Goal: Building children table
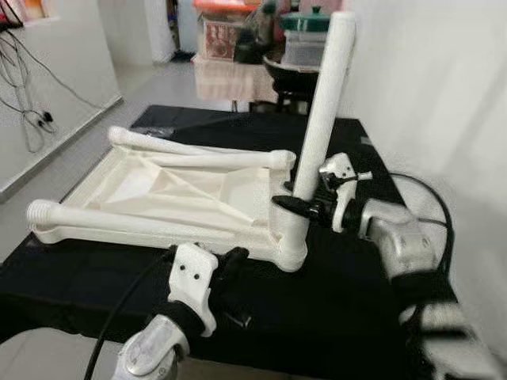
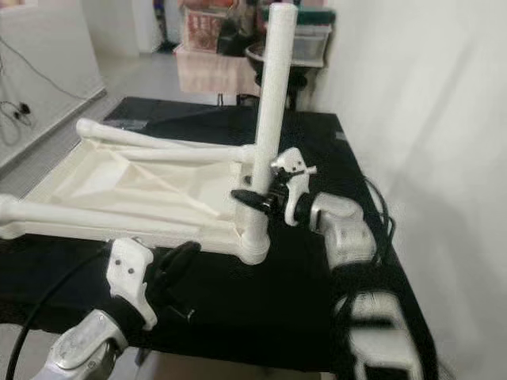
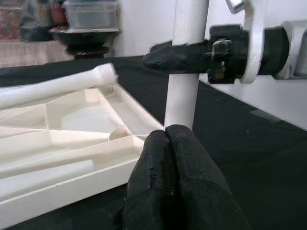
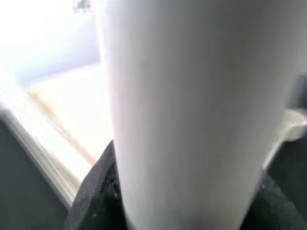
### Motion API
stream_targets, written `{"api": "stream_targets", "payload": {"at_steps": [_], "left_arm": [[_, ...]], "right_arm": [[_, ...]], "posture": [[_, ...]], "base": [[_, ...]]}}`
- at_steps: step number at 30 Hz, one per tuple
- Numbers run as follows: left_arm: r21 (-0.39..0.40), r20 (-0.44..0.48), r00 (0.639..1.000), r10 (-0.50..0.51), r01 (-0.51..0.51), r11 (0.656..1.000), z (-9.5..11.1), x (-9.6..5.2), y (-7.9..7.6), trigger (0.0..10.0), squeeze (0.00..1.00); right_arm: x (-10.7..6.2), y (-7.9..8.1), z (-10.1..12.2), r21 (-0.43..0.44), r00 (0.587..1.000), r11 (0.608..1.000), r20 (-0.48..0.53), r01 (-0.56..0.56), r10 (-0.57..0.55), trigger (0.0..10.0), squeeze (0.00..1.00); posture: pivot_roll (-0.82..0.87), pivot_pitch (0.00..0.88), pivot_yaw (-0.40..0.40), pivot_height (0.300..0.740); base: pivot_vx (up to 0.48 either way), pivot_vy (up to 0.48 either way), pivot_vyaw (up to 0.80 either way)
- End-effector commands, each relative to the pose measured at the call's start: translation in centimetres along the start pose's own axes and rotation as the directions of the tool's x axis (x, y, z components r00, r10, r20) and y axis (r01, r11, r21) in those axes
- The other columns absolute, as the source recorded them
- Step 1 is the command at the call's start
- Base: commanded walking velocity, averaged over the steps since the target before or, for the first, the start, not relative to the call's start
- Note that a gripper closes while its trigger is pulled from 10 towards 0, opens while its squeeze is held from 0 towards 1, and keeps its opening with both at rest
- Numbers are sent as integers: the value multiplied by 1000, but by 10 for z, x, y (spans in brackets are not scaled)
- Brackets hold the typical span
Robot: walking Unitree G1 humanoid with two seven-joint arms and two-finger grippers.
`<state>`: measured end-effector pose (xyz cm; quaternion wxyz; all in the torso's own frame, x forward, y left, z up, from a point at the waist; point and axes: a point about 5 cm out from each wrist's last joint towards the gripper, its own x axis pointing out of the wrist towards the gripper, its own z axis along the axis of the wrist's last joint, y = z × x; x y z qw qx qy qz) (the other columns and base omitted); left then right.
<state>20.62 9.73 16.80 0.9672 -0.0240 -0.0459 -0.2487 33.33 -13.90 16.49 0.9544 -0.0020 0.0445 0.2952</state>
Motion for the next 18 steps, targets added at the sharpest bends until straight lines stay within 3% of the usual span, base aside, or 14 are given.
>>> {"api": "stream_targets", "payload": {"at_steps": [1, 3, 9, 10, 12, 13, 14, 16, 18], "left_arm": [[-6, -9, 1000, -12, 12, 1000, 0, 0, 2, 10000, 0], [-8, -10, 1000, -17, 17, 1000, 0, 1, 2, 10000, 0], [-11, -7, 1000, -20, 20, 1000, 0, 1, 0, 10000, 0], [-9, -6, 1000, -16, 16, 1000, 0, 1, 0, 10000, 0], [-9, -6, 1000, -16, 16, 1000, 0, 1, 0, 10000, 0], [-8, -5, 1000, -14, 14, 1000, 0, 2, 0, 10000, 0], [-8, -4, 1000, -14, 13, 1000, -1, 2, 0, 10000, 0], [-8, -4, 1000, -14, 13, 1000, -1, 2, 0, 10000, 0], [-12, -3, 1000, -18, 18, 1000, -1, 3, 0, 10000, 0]], "right_arm": [[-19, 43, -39, -20, 981, 992, -149, 125, -127, 0, 0], [-19, 53, -38, -50, 986, 994, -136, 94, -100, 0, 0], [-8, 53, -39, -47, 984, 996, -160, 69, -76, 0, 0], [-8, 55, -38, -60, 982, 995, -165, 84, -92, 2980, 0], [-8, 55, -38, -60, 982, 995, -165, 84, -92, 2980, 0], [-7, 55, -36, -33, 984, 997, -158, 72, -76, 10000, 0], [-6, 57, -30, -10, 988, 999, -146, 52, -53, 10000, 1000], [-6, 57, -30, -10, 988, 999, -146, 52, -53, 10000, 1000], [1, 50, -8, -33, 995, 998, -84, -51, 48, 10000, 1000]], "posture": [[-52, 0, -24, 740], [-45, 0, -28, 740], [-30, 0, -41, 740], [-29, 0, -41, 740], [-29, 0, -41, 740], [-31, 0, -41, 740], [-32, 0, -40, 740], [-32, 0, -40, 740], [-30, 0, -41, 740]], "base": [[0, 0, 0], [0, 0, 0], [0, 0, 0], [0, 0, 0], [0, 0, 0], [0, 0, 0], [0, 0, 0], [0, 0, 0], [0, 0, 0]]}}
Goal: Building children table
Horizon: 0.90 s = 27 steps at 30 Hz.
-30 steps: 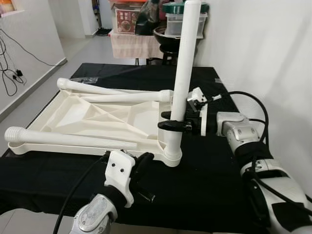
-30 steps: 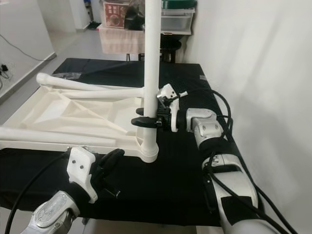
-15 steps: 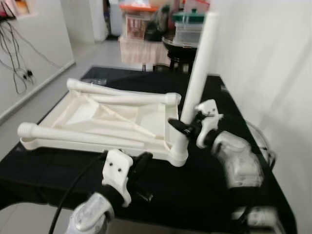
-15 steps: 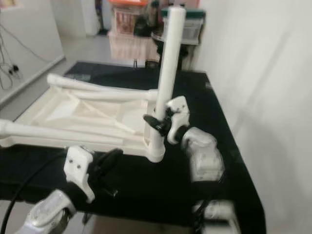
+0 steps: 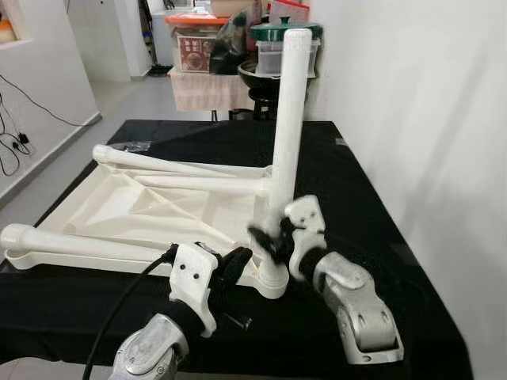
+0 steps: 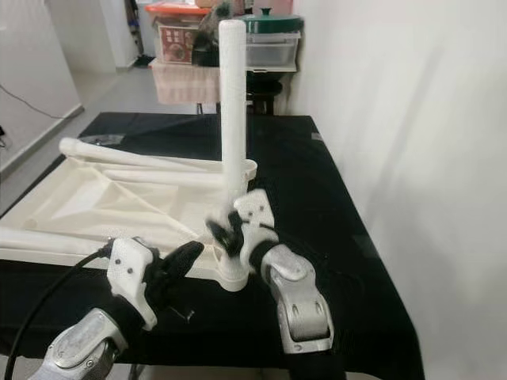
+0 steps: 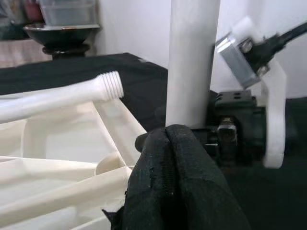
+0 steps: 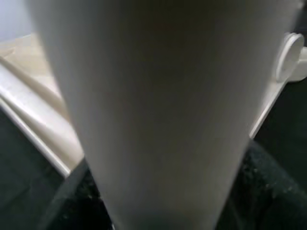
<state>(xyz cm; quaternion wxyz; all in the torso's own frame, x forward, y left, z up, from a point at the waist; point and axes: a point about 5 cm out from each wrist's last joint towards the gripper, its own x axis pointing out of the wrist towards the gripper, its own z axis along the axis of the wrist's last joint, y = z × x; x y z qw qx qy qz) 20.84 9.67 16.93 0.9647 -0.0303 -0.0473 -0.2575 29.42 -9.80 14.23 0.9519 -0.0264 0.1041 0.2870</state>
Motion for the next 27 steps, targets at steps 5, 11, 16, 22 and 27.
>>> {"api": "stream_targets", "payload": {"at_steps": [5, 11, 16, 22, 27], "left_arm": [[-1, -7, 1000, -1, 1, 1000, -3, 3, -1, 10000, 0], [1, -6, 1000, 4, -4, 1000, -4, 4, -2, 10000, 0], [0, -7, 1000, 5, -5, 1000, -5, 5, -4, 10000, 0], [-3, -8, 1000, 7, -7, 1000, -6, 5, -7, 10000, 0], [-7, -6, 1000, 6, -6, 1000, -7, 5, -8, 10000, 0]], "right_arm": [[12, -27, 31, -94, 968, 966, 54, -240, 245, 10000, 255], [17, -54, 46, -150, 860, 849, -18, -506, 509, 10000, 0], [23, -57, 52, -131, 810, 800, -57, -586, 584, 10000, 0], [32, -60, 61, -56, 753, 751, -34, -658, 657, 0, 0], [28, -65, 61, -43, 722, 721, -31, -691, 691, 0, 0]], "posture": [[-23, 0, -47, 740], [-5, 0, -59, 740], [12, 0, -69, 740], [25, 0, -80, 740], [19, 0, -78, 740]], "base": [[0, 0, 0], [0, 0, 0], [0, 0, 0], [0, 0, 0], [0, 0, 0]]}}
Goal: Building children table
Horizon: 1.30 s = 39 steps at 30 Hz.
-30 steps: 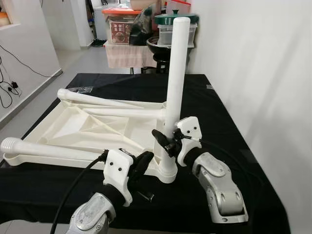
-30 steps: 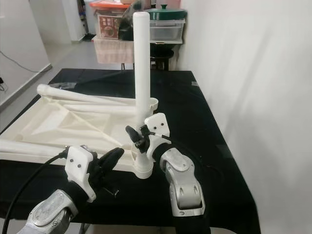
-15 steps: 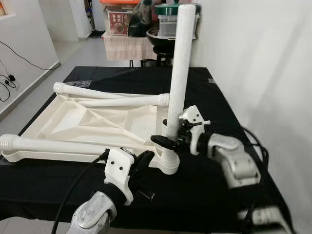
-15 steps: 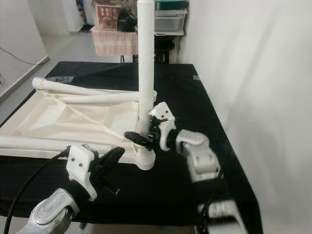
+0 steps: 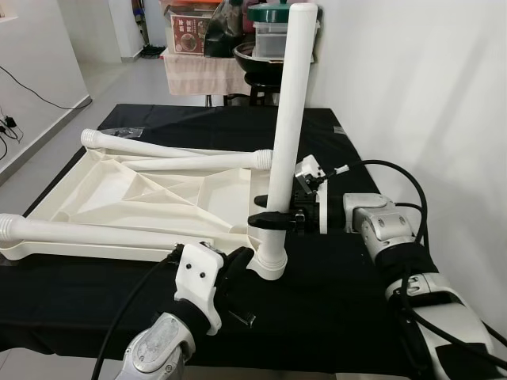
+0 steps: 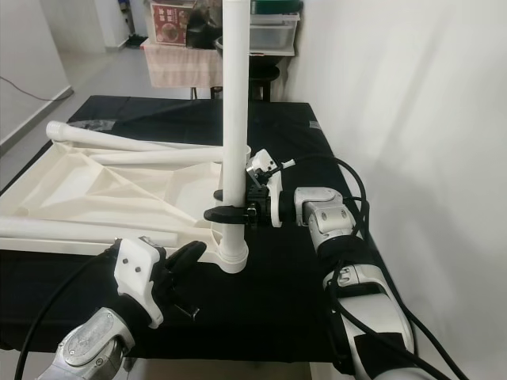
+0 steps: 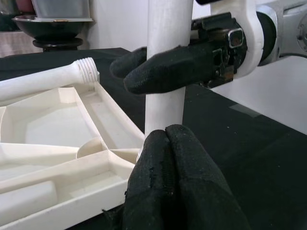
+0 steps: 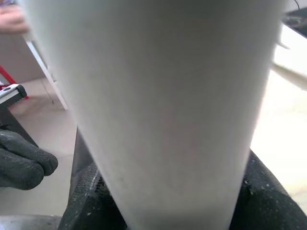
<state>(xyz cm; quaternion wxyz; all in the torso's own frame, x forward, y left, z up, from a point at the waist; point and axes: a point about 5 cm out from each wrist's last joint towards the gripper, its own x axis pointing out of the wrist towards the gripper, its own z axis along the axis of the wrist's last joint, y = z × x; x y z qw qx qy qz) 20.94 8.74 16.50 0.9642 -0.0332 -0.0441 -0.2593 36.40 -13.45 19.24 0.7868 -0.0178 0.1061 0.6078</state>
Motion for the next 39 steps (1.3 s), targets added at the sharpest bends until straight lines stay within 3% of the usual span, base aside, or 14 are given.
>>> {"api": "stream_targets", "payload": {"at_steps": [1, 9, 11, 12, 13, 15, 24, 25, 26, 27, 30, 37, 38, 39], "left_arm": [[-3, 0, 1000, 6, -6, 1000, -1, 0, -2, 10000, 0], [-5, 5, 1000, 4, -4, 1000, 1, -1, -2, 10000, 0], [-4, 7, 1000, 5, -5, 1000, 2, -2, -1, 10000, 0], [-1, 7, 1000, 7, -7, 1000, 3, -3, 0, 10000, 0], [-1, 7, 1000, 7, -7, 1000, 3, -3, 0, 10000, 0], [4, 6, 1000, 10, -10, 1000, 4, -3, 3, 10000, 0], [-4, 0, 1000, -4, 4, 1000, 2, 0, 4, 10000, 0], [-2, 2, 1000, -1, 1, 1000, 2, 0, 4, 10000, 0], [-2, 2, 1000, -1, 1, 1000, 2, 0, 4, 10000, 0], [1, 4, 1000, 3, -3, 1000, 2, 0, 4, 10000, 0], [3, 4, 1000, 6, -6, 1000, 2, 1, 4, 10000, 0], [0, 7, 1000, 5, -5, 1000, 1, 2, 4, 10000, 0], [-1, 7, 1000, 4, -4, 1000, 1, 2, 3, 10000, 0], [-2, 7, 1000, 3, -3, 1000, 0, 2, 3, 10000, 0]], "right_arm": [[-5, 0, 0, 5, 999, 999, 6, -38, 38, 0, 0], [-29, -14, -12, -52, 960, 959, -14, 279, -280, 0, 0], [-32, -21, -22, -42, 848, 848, -27, 529, -530, 0, 0], [-28, -8, -36, 33, 697, 696, -29, 717, -716, 0, 0], [-28, -8, -36, 33, 697, 696, -29, 717, -716, 0, 0], [-23, 35, -64, 124, 533, 522, -89, 844, -841, 0, 0], [7, 51, -64, 39, 610, 609, -68, 793, -790, 0, 0], [10, 50, -63, 36, 628, 627, -69, 778, -775, 10000, 0], [10, 50, -63, 36, 628, 627, -69, 778, -775, 10000, 0], [16, 52, -59, 52, 663, 661, -55, 749, -747, 10000, 757], [20, 56, -53, 71, 685, 682, -46, 728, -727, 10000, 1000], [19, 43, -11, -3, 898, 907, 136, 422, -418, 10000, 953], [16, 36, -7, -33, 934, 939, 123, 342, -336, 10000, 0], [9, 26, -1, -76, 969, 969, 95, 235, -228, 10000, 0]], "posture": [[12, 0, -72, 740], [-1, 0, -76, 740], [1, 0, -78, 740], [-10, 0, -70, 740], [-10, 0, -70, 740], [-38, 0, -43, 740], [-30, 0, -39, 740], [-29, 0, -43, 740], [-29, 0, -43, 740], [-26, 0, -45, 740], [-24, 0, -47, 740], [-21, 0, -46, 740], [-13, 0, -46, 740], [-3, 0, -48, 740]], "base": [[0, 0, 0], [0, 0, 0], [0, 0, 0], [0, 0, 0], [0, 0, 0], [0, 0, 0], [0, 0, 0], [0, 0, 0], [0, 0, 0], [0, 0, 0], [0, 0, 0], [0, 0, 0], [0, 0, 0], [0, 0, 0]]}}
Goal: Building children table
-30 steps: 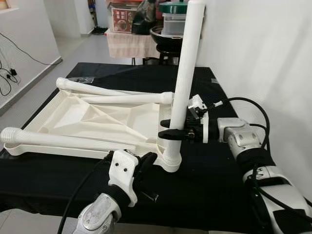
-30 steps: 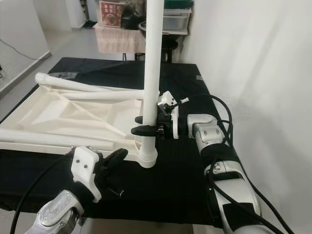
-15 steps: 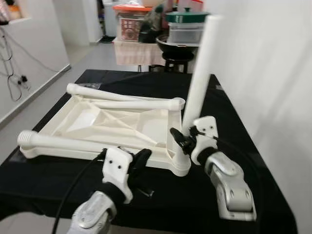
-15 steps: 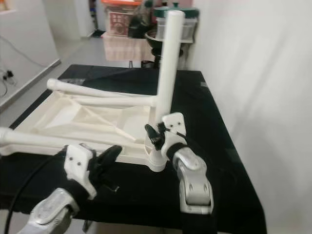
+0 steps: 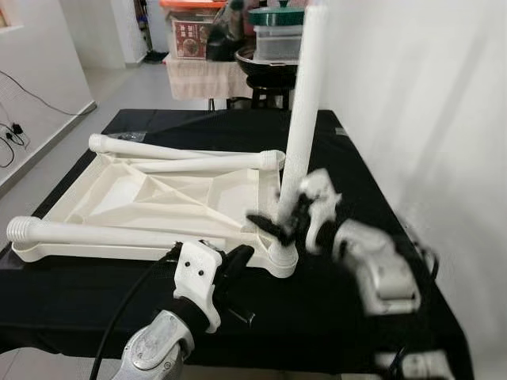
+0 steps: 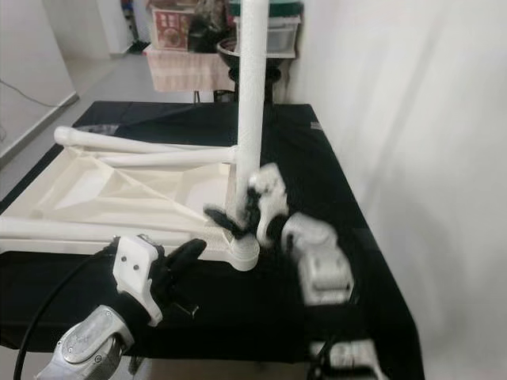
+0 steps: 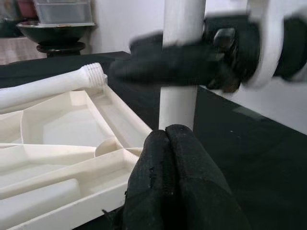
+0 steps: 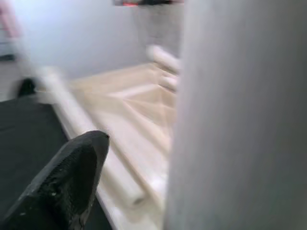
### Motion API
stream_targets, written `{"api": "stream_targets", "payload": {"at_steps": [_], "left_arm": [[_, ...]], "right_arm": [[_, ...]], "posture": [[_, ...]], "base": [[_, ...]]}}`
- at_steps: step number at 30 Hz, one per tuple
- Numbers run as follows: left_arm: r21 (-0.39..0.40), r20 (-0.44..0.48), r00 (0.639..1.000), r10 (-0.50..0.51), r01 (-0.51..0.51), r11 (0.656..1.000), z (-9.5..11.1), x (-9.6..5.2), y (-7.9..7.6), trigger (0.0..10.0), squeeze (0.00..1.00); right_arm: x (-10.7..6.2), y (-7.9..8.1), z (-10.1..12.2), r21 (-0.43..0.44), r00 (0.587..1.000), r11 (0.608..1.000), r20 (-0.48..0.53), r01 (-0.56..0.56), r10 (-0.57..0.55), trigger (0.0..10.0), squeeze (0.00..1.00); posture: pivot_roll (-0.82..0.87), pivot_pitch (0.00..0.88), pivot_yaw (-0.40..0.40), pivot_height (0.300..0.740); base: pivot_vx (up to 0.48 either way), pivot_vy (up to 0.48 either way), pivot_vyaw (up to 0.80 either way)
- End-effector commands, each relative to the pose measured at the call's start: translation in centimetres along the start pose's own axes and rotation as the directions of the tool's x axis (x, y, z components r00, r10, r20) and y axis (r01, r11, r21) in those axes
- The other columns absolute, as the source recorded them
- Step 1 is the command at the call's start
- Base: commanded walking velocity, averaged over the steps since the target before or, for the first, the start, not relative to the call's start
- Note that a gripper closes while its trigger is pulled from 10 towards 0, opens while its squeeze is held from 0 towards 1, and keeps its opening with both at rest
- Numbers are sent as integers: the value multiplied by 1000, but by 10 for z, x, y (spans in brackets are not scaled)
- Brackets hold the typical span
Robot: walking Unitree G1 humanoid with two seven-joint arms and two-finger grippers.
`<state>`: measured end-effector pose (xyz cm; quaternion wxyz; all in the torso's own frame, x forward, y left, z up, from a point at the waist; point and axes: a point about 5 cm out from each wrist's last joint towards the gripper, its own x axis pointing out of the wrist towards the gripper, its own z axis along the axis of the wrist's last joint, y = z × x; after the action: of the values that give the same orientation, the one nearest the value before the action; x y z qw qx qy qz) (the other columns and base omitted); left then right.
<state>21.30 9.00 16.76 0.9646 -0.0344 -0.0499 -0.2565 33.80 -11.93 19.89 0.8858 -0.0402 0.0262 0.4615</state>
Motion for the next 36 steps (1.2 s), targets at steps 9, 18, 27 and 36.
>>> {"api": "stream_targets", "payload": {"at_steps": [9, 18, 27, 36], "left_arm": [[-2, -9, 1000, 1, -1, 1000, -3, -1, -1, 10000, 0], [-3, -15, 1000, 1, -1, 1000, -3, -2, -3, 10000, 0], [-6, -15, 1000, -2, 2, 1000, -3, -2, -3, 10000, 0], [-7, -9, 1000, -7, 7, 1000, -1, -4, -2, 10000, 0]], "right_arm": [[5, -21, -3, 21, 959, 963, -86, -270, 271, 10000, 0], [6, -34, -9, 86, 951, 954, -94, -288, 295, 0, 0], [-6, -43, -6, 77, 956, 956, -51, -283, 288, 0, 0], [-19, 4, -64, 290, 898, 850, -136, 440, -419, 0, 0]], "posture": [[18, 0, -49, 740], [27, 0, -46, 740], [2, 0, -38, 740], [-49, 0, -39, 740]], "base": [[0, 0, 0], [0, 0, 0], [0, 0, 0], [0, 0, 0]]}}
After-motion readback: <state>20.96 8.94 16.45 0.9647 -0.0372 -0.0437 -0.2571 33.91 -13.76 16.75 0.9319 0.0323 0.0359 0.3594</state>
